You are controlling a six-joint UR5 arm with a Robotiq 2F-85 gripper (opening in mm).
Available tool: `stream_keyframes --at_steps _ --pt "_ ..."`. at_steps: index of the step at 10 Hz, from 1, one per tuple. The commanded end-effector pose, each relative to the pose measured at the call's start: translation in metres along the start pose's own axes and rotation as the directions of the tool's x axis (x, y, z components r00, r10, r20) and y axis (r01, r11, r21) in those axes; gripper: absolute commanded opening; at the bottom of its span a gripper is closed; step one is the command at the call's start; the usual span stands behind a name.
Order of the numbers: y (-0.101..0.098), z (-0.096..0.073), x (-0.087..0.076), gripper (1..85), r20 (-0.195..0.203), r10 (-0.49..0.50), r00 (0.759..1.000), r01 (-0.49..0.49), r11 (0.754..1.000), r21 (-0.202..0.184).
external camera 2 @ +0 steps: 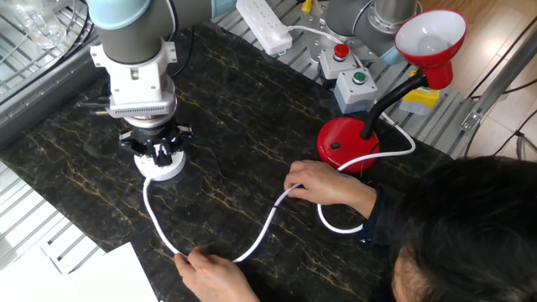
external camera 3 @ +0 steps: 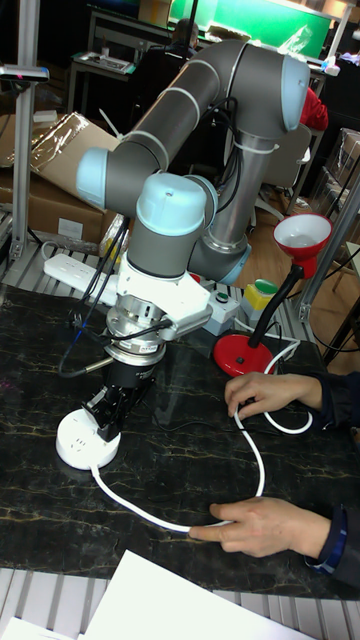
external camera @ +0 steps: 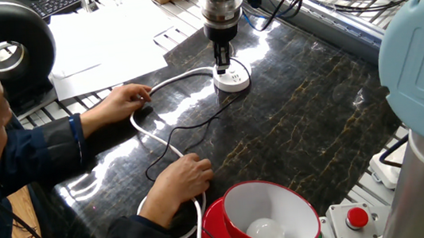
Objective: Plug in the power cord of the desk lamp, turn on the socket, and light up the desk lamp
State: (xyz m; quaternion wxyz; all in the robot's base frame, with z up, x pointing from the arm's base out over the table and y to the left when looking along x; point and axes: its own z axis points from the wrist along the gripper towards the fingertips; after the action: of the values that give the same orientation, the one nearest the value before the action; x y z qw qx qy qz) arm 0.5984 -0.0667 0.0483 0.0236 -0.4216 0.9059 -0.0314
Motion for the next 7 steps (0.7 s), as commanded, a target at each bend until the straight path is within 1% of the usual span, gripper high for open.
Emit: stream_keyframes --at_steps 1,3,7 --pt "-0.0016 -0.0045 0.0001 1.0 0.004 -0.007 1.000 0.007 1.000 -0.004" --pt "-0.0028 0.0015 -0.0018 1.0 0.015 -0.008 1.000 0.008 1.000 -0.005" --pt "0.0037 0.0030 -0.0059 1.0 0.017 0.003 1.000 -0.003 1.000 -0.008"
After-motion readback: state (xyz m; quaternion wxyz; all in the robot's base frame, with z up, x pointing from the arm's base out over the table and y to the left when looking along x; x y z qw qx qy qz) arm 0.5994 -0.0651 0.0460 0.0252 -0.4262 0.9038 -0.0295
